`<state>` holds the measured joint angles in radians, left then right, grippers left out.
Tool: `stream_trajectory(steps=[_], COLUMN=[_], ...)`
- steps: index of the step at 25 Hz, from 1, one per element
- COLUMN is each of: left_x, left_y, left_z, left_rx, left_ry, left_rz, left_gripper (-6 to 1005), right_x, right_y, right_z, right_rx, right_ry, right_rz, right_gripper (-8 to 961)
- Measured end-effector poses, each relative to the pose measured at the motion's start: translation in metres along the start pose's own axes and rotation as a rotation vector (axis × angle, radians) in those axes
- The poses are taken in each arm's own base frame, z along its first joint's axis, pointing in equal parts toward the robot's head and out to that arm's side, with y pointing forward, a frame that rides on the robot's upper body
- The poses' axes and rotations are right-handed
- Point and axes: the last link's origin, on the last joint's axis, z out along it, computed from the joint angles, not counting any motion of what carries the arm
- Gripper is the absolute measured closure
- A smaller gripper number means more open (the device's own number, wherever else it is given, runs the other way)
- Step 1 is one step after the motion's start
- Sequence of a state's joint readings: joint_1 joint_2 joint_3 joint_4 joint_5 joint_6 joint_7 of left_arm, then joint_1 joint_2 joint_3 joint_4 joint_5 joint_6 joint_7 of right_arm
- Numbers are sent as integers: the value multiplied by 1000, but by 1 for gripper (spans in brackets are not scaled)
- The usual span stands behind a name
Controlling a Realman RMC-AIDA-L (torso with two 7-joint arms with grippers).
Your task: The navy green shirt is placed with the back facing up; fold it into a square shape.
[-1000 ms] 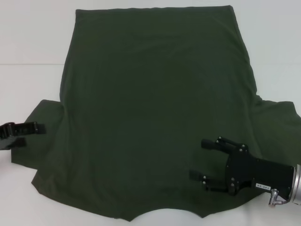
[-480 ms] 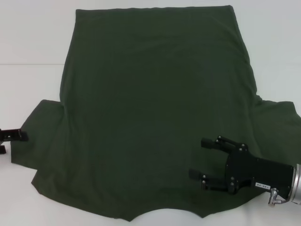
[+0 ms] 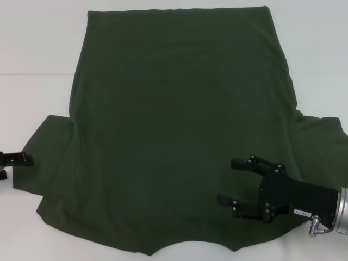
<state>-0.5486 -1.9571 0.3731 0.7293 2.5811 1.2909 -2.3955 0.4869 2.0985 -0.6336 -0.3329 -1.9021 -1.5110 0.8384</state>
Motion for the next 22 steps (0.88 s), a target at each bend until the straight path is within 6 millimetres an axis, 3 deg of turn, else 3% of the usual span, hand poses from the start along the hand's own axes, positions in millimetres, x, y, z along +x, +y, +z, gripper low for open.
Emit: stream_trajectory(steps=[22], left_x=[-6], left_y=[4], left_z=[9], left_rx=[-10], left_ry=[-20], left_rz=[11], left_gripper=[100], right_x=[1], right_y=[0], right_z=[-1], right_rx=[2], right_ry=[6], right_rz=[2], right_gripper=[38])
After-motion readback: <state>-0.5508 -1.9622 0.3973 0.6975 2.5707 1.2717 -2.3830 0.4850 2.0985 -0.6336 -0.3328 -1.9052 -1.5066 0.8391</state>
